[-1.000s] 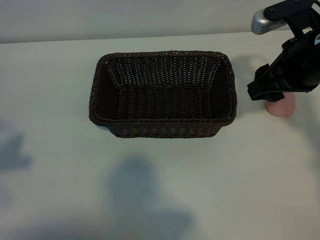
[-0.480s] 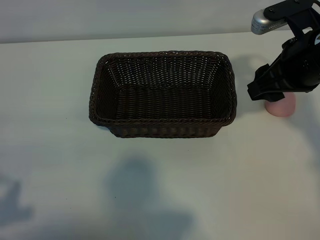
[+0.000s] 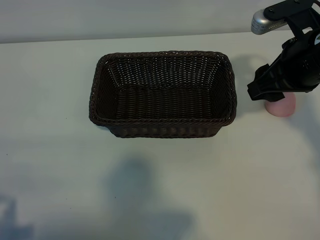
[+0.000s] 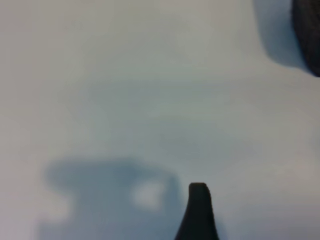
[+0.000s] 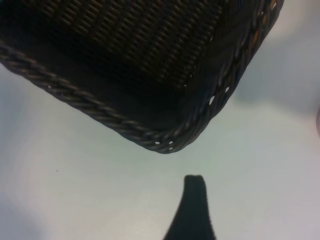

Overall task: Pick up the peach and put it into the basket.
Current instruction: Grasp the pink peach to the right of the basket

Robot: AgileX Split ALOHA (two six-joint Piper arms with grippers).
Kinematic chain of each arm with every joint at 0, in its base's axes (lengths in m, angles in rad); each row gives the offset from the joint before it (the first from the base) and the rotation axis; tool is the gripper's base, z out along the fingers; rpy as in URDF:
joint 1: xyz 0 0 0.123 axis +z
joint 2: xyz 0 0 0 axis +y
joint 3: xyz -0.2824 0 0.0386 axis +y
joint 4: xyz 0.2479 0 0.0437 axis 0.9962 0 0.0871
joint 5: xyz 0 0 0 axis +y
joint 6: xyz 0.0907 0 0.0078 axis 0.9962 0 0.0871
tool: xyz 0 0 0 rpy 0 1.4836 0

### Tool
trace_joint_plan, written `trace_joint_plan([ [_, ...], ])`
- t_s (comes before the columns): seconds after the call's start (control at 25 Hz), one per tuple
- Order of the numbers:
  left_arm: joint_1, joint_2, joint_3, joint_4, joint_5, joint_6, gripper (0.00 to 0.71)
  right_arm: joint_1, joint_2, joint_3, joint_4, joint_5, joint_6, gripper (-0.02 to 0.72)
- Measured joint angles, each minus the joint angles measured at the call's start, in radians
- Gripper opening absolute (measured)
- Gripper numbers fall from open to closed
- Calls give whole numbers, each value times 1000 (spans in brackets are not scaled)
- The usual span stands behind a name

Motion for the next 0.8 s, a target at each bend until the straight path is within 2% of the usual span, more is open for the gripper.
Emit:
trace_joint_plan([
  [0.24, 0, -35, 18, 33, -6, -37, 582, 0, 0, 0, 0, 0, 0, 595],
  [0.8, 0, -38, 31, 33, -27, -44, 470, 1, 0, 0, 0, -6, 0, 595],
])
